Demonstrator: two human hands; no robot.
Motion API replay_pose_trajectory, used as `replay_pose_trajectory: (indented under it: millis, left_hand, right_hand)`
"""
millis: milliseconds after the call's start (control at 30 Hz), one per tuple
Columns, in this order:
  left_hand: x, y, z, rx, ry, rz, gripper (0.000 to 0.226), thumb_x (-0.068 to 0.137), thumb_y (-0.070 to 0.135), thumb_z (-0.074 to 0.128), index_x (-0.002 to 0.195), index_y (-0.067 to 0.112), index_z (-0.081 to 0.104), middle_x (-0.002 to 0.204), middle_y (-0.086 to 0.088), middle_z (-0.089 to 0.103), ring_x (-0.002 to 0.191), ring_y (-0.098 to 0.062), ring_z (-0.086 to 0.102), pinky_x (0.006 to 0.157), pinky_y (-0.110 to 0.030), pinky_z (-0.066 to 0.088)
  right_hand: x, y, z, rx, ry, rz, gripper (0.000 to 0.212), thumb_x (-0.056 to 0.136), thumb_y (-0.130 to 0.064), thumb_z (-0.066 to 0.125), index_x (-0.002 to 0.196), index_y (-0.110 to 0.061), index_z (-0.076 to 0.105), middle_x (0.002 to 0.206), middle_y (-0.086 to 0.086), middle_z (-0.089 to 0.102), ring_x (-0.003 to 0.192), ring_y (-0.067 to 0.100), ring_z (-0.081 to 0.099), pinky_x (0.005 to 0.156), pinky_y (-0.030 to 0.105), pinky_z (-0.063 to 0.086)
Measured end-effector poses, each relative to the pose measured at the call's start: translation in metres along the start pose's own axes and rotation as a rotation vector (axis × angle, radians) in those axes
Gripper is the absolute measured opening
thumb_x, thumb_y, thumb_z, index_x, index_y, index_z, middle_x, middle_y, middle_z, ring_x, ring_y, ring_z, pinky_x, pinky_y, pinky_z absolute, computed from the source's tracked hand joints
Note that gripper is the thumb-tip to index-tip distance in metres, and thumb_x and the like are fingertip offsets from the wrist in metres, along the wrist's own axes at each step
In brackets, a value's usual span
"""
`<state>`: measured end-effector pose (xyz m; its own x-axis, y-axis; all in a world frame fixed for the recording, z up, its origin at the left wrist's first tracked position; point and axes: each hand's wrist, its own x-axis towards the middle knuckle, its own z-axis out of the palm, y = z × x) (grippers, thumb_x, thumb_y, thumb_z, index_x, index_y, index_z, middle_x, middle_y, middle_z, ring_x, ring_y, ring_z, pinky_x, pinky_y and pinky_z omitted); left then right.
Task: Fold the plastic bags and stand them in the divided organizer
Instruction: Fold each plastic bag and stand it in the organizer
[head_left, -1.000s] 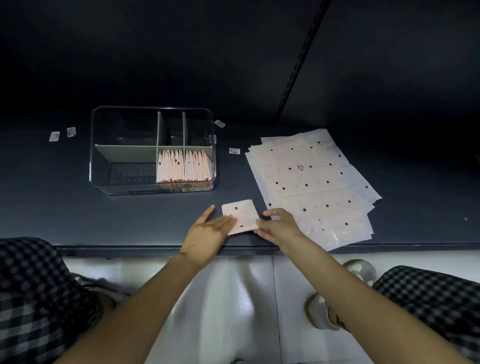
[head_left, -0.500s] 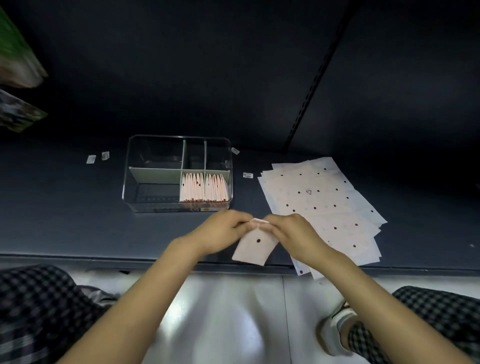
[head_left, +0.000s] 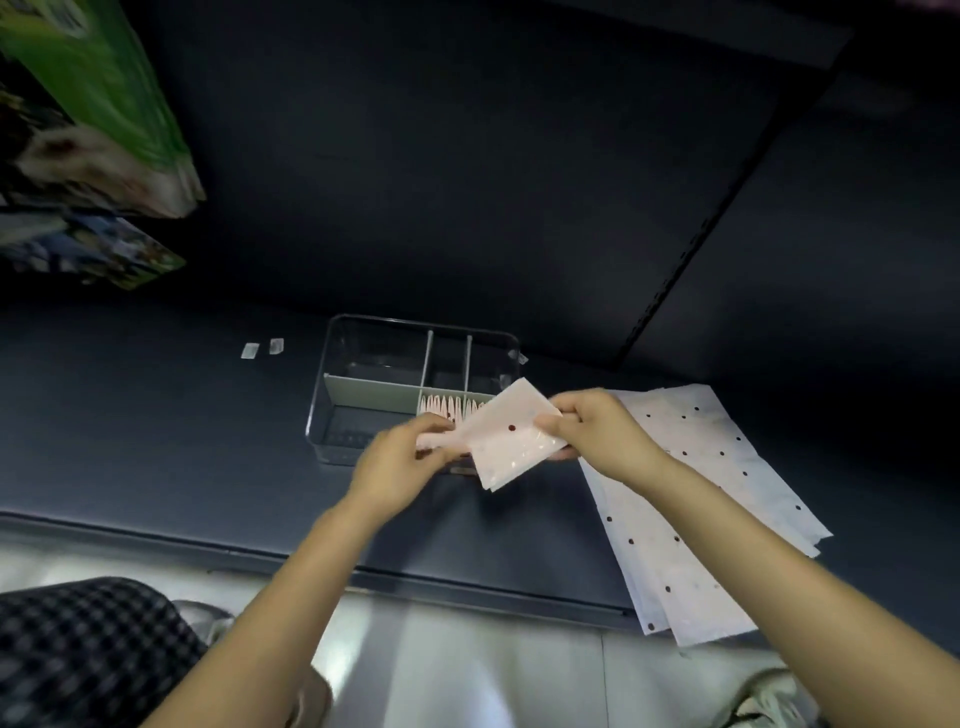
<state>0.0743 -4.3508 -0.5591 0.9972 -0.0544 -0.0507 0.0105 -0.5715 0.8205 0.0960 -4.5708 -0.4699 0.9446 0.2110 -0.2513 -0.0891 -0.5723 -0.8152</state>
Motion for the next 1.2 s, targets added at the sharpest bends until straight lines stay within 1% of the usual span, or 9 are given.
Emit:
replay_pose_trajectory:
  millis: [67,133,267,333,533,767,900,1067,1200]
  left_hand:
    - [0.004,-0.029,-0.020,0.397,0.109,-0.011,0.032,0.091,0.037,0.058,0.120,0.022,0.062,0.122,-0.002,0.063,0.119,-0.022,0.052,0.106,-0.037,0.033]
    - [0.004,-0.056,-0.031,0.522,0.040,-0.089,0.034,0.095,0.038,0.049,0.122,0.020,0.060,0.125,-0.005,0.060,0.120,-0.024,0.050,0.111,-0.036,0.024]
    - [-0.002,-0.075,-0.015,0.401,0.061,-0.074,0.028,0.095,0.037,0.050,0.108,0.018,0.065,0.112,-0.004,0.061,0.109,-0.025,0.052,0.103,-0.031,0.032]
    - [-0.003,-0.078,-0.009,0.341,0.116,-0.038,0.025,0.094,0.037,0.053,0.098,0.018,0.068,0.104,-0.002,0.064,0.104,-0.023,0.055,0.108,-0.028,0.025]
    - [-0.005,-0.091,-0.001,0.266,0.207,0.032,0.020,0.090,0.043,0.056,0.095,0.028,0.069,0.095,0.011,0.068,0.099,-0.007,0.057,0.110,-0.016,0.002]
    - [-0.004,-0.095,0.006,0.274,0.212,0.042,0.025,0.087,0.048,0.056,0.102,0.031,0.066,0.099,0.016,0.065,0.104,-0.003,0.051,0.105,-0.008,-0.012]
    - [-0.004,-0.095,0.008,0.259,0.214,0.038,0.027,0.086,0.050,0.056,0.103,0.031,0.065,0.099,0.017,0.065,0.104,-0.002,0.049,0.105,-0.008,-0.013]
    - [-0.005,-0.097,0.008,0.242,0.224,0.064,0.024,0.083,0.047,0.061,0.098,0.030,0.066,0.095,0.016,0.065,0.102,-0.004,0.051,0.105,-0.008,-0.010]
    - [-0.003,-0.099,0.005,0.242,0.221,0.080,0.023,0.083,0.046,0.061,0.099,0.031,0.066,0.094,0.016,0.065,0.101,-0.004,0.051,0.105,-0.008,-0.007]
  right_hand:
    - [0.025,-0.015,0.008,0.070,0.039,0.013,0.013,0.092,-0.009,0.056,0.093,-0.007,0.069,0.091,0.006,0.069,0.083,0.014,0.067,0.066,0.023,0.058]
    - [0.051,-0.032,0.024,0.125,0.049,0.025,0.012,0.093,-0.010,0.056,0.095,-0.006,0.068,0.094,0.009,0.069,0.082,0.014,0.067,0.063,0.021,0.058]
    - [0.101,-0.060,0.068,-0.001,0.130,-0.031,0.014,0.093,-0.014,0.056,0.094,-0.009,0.068,0.101,0.010,0.070,0.084,0.018,0.067,0.068,0.032,0.059]
    - [0.120,-0.067,0.089,-0.210,0.196,-0.128,0.020,0.093,-0.016,0.053,0.100,-0.007,0.069,0.102,0.012,0.070,0.089,0.024,0.066,0.075,0.042,0.057]
    - [0.162,-0.061,0.138,-0.812,0.169,-0.198,0.022,0.092,-0.013,0.047,0.100,-0.006,0.065,0.101,0.020,0.067,0.093,0.038,0.062,0.064,0.032,0.039]
    - [0.181,-0.065,0.186,-0.559,0.022,0.008,0.034,0.095,-0.029,0.048,0.104,-0.001,0.064,0.107,0.020,0.065,0.099,0.037,0.061,0.074,0.032,0.046]
    - [0.180,-0.070,0.203,-0.497,-0.132,-0.028,0.048,0.097,-0.049,0.039,0.079,-0.010,0.060,0.094,0.016,0.066,0.094,0.034,0.062,0.075,0.033,0.045]
    - [0.173,-0.067,0.214,-0.583,-0.159,-0.090,0.055,0.097,-0.052,0.033,0.110,-0.007,0.061,0.104,0.017,0.066,0.100,0.035,0.060,0.074,0.035,0.042]
    - [0.172,-0.065,0.221,-0.748,-0.170,-0.080,0.069,0.094,-0.062,0.020,0.140,-0.013,0.036,0.117,0.018,0.062,0.109,0.036,0.057,0.080,0.038,0.039]
